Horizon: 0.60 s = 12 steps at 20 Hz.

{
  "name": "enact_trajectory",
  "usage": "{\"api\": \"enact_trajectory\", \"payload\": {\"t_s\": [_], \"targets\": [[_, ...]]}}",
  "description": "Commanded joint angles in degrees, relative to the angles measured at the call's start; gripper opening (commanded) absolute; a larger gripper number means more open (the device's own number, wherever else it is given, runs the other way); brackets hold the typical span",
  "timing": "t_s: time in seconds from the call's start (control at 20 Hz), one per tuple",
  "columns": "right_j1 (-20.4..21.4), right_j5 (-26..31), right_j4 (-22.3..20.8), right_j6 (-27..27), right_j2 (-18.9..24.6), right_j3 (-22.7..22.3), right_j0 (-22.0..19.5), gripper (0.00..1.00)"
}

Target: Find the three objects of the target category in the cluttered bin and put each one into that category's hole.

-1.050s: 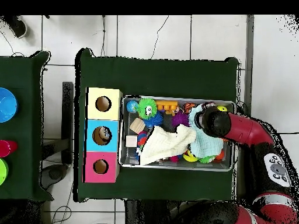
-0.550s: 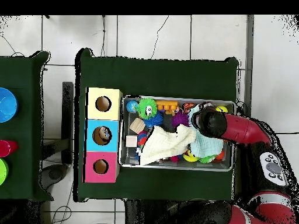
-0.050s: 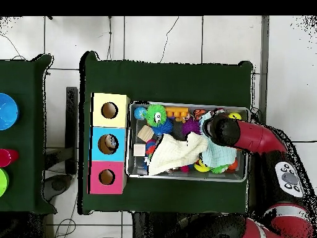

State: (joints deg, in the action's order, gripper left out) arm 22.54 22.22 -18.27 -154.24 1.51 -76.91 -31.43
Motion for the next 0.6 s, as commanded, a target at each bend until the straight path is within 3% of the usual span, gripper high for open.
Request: {"api": "enact_trajectory", "payload": {"t_s": [0.05,0.6], "targets": [[0.44,-5.75,-3.1,4.66,6.37,-2.44,1.22,1.0],[0.06,-5.48,-3.49,4.41,5.19,-1.01,2.13,1.0]]}}
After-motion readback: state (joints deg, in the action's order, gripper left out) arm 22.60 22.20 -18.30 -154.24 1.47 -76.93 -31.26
